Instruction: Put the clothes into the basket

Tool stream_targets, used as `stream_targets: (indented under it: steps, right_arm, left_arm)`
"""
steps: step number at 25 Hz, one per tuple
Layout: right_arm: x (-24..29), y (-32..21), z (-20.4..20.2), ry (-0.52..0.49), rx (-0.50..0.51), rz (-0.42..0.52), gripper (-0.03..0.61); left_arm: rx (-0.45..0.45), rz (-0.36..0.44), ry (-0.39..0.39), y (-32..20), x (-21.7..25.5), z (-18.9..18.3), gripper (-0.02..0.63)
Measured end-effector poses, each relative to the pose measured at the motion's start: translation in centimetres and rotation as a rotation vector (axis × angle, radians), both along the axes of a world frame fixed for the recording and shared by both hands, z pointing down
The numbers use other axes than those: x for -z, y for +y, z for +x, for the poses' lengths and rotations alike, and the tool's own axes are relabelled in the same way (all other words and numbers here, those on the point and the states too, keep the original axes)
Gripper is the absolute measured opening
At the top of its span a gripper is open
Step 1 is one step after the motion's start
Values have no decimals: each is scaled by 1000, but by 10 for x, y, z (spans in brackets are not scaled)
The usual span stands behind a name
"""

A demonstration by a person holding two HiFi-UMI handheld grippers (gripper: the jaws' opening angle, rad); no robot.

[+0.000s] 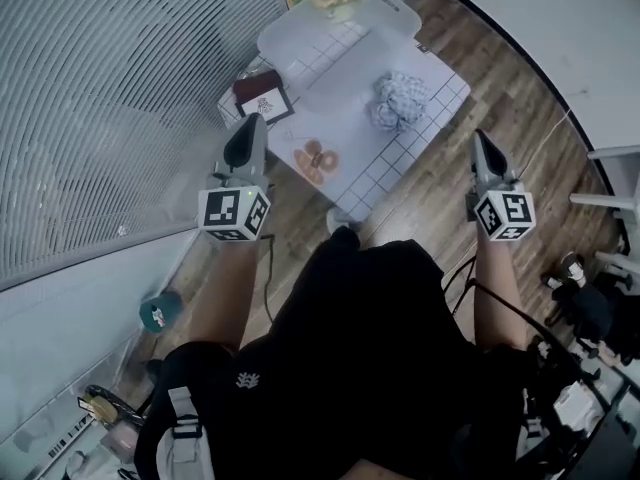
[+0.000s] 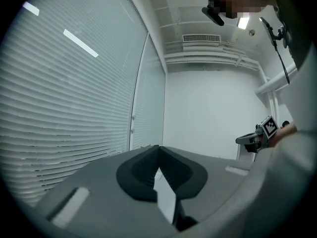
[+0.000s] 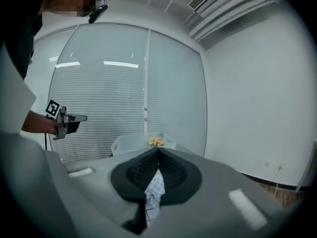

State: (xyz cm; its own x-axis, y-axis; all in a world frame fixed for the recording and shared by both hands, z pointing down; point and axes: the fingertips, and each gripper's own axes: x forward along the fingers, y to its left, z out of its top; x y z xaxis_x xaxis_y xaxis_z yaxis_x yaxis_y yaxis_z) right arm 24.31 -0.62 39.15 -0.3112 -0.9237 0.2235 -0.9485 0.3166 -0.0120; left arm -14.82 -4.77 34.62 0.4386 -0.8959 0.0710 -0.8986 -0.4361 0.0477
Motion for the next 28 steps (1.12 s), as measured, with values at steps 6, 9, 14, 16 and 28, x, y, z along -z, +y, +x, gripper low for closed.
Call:
stream_targets:
  steps: [6,9,14,16,28]
  right_arm:
    - [-6,-31,-17,14,-2,-26,2]
    - [-7,-48,-24,13,3,-27,2]
    - [-16,-73,-39,5,41,-31,2]
    - [-21,-82,-44,5,58,-32,2]
    - [-82,-130,-52,-15,112,-74,2]
  left_arm:
    - [-22,-5,2,-32,-12,-8,8]
    - [-16,-19,11,-42,-21,-10,8]
    - [11,-31,22,-52,-26,-11,8]
    - [15,-30,18,-55,-26,-9,8]
    - [74,-75,-21,-80,-53,-1,8]
